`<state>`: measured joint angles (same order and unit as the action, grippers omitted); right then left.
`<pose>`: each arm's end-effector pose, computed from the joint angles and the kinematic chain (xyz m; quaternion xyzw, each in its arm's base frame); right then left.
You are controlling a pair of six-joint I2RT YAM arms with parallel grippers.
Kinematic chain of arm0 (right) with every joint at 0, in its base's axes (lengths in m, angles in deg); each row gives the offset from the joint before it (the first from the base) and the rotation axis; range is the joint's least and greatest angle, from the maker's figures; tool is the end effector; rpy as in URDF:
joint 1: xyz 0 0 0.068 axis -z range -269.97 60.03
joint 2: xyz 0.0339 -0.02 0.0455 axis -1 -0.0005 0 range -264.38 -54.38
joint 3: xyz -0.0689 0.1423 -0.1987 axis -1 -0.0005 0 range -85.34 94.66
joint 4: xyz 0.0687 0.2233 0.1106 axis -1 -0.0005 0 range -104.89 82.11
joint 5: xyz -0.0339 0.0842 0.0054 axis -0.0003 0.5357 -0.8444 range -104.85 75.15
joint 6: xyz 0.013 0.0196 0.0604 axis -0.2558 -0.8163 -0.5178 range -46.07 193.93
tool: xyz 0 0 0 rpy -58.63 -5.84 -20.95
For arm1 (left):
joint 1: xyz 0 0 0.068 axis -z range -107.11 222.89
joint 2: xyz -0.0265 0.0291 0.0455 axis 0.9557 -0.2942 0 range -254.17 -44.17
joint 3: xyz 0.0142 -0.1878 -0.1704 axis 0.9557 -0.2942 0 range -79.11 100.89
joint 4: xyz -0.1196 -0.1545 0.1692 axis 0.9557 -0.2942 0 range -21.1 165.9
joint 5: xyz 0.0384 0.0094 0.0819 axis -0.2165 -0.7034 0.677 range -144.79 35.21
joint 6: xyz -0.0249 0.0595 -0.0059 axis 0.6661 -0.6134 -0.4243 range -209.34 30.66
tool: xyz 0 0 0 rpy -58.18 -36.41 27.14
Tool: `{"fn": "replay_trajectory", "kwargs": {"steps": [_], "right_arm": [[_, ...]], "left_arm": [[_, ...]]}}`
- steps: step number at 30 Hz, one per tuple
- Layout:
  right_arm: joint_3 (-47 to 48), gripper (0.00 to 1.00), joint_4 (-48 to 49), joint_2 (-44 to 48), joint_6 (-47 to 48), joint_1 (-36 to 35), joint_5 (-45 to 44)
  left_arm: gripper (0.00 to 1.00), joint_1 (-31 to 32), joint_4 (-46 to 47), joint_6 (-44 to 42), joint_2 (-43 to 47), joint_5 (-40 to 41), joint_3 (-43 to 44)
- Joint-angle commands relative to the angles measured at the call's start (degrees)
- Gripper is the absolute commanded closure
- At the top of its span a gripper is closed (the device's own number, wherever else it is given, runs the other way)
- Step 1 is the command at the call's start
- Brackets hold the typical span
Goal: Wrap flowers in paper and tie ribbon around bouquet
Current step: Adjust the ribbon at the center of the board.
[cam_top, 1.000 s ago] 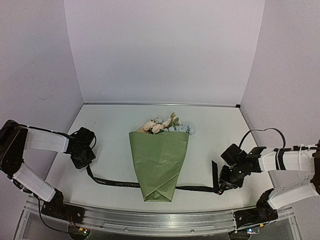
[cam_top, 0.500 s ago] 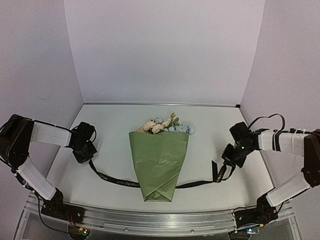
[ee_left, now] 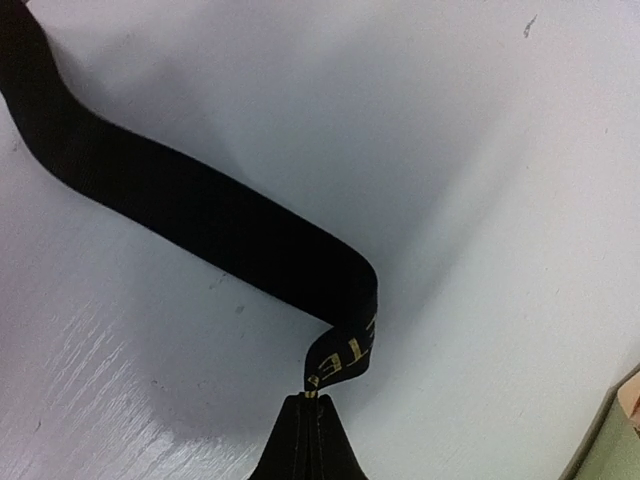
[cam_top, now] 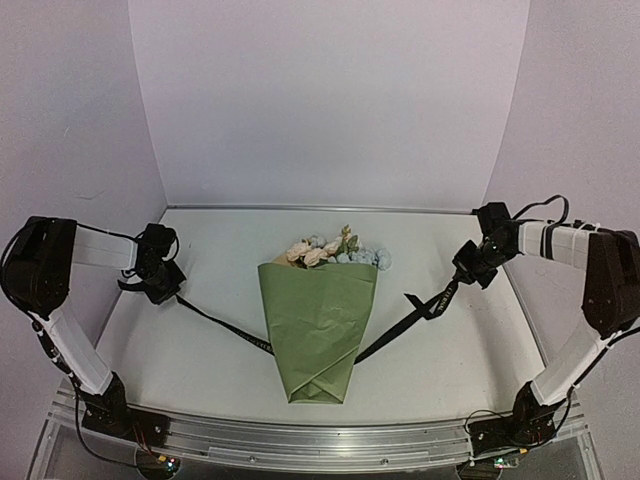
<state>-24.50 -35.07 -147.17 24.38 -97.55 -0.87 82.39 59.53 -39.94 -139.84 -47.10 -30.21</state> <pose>0.3275 0.0560 0.1749 0.3125 0.9049 0.2293 0.1759 0.3065 -0.0445 0.1110 -0.3458 0.9069 -0.0572 0.2339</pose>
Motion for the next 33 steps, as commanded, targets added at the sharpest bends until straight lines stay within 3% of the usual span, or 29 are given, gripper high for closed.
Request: {"fn": "replay_trajectory", "kwargs": {"steps": [1, 33], "right_arm": [[4.51, 1.0, -1.7, -1.31, 1.27, 1.06, 0.59], [9.75, 1.0, -11.2, 0.24, 7.69, 11.18, -4.55]], "left_arm": [[1.0, -1.25, 1.44, -2.37, -1.21, -1.27, 4.13], [1.0, -1.81, 11.0, 0.86, -2.96, -14.34, -0.19]]}}
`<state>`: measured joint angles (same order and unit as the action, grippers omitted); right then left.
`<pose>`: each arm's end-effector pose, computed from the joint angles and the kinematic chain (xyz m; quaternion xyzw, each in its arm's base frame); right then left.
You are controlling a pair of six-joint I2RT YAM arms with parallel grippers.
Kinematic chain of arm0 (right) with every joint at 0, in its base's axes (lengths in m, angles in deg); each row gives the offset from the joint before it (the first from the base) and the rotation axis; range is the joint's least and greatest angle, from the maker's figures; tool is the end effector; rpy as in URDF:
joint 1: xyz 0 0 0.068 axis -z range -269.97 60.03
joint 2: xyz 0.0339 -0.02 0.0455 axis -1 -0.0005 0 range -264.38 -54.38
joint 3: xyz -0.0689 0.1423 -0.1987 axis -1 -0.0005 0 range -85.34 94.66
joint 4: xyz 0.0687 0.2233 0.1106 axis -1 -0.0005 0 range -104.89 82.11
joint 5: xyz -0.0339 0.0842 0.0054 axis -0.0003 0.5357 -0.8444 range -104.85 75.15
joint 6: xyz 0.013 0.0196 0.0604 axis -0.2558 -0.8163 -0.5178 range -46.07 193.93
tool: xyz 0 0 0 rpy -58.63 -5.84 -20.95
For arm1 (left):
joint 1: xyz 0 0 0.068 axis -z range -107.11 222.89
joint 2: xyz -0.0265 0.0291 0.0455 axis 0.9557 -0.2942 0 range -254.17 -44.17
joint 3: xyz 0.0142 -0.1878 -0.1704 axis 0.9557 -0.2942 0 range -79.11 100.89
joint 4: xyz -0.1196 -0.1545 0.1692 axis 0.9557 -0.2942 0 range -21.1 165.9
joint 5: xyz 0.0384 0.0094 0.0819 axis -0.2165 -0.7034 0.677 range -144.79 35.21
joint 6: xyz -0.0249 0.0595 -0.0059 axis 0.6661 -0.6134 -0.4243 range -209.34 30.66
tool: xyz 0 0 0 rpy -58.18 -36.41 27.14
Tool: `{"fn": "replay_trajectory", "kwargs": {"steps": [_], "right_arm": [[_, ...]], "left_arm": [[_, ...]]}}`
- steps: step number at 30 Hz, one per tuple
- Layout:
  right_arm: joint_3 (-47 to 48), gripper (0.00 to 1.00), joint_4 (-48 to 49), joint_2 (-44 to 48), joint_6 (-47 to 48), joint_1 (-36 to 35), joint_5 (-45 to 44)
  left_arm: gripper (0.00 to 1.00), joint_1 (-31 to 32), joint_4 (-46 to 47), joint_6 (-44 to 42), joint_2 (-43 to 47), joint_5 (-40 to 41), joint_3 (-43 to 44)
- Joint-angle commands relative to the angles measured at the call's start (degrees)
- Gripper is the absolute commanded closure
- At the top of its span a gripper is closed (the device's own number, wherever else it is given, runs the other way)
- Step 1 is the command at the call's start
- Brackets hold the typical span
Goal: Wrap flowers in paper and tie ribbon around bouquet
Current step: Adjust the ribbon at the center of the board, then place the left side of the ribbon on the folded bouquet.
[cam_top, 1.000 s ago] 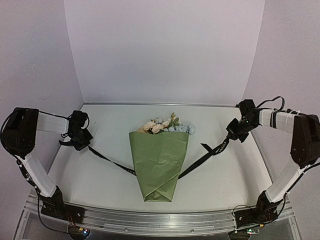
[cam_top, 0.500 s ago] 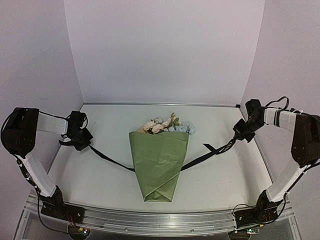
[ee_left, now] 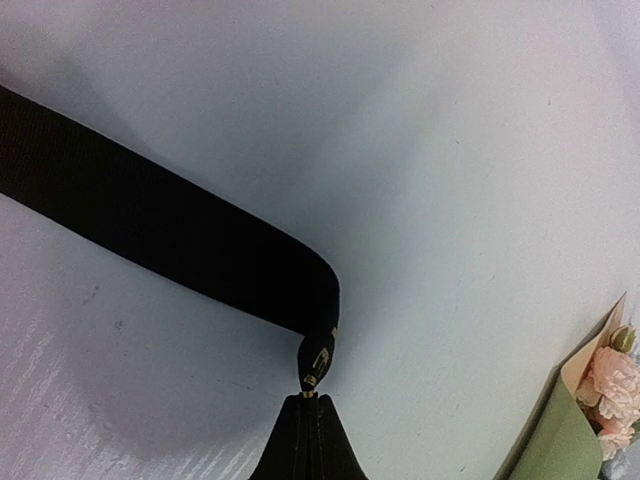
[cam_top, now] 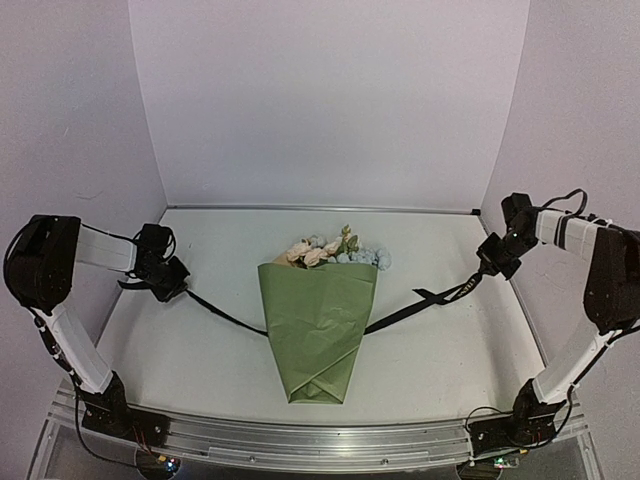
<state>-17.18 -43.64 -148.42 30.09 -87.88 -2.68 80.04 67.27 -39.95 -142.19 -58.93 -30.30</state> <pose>0.3398 -0.0017 0.1971 0.3523 0.8978 0.1828 0.1910 0.3208 -0.0440 0.1064 -0.3367 0.8993 -0.1617 0.2274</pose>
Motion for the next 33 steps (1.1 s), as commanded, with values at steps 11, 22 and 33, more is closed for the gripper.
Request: {"fn": "replay_trajectory", "kwargs": {"steps": [11, 22, 33], "right_arm": [[-0.78, 1.0, -3.69, 3.54, 1.45, 1.37, 4.24], [-4.46, 1.0, -6.04, 8.15, 3.57, -5.79, 7.34], [-2.16, 1.0, -9.89, 6.55, 5.91, -7.76, 6.55]], "left_arm": [[1.0, -1.1, -0.22, 1.77, 1.24, 2.92, 0.05], [1.0, -1.24, 1.52, -2.91, 8.69, 1.99, 0.9], [1.0, 34.12, 12.89, -29.71, 9.47, -10.87, 12.07]]}}
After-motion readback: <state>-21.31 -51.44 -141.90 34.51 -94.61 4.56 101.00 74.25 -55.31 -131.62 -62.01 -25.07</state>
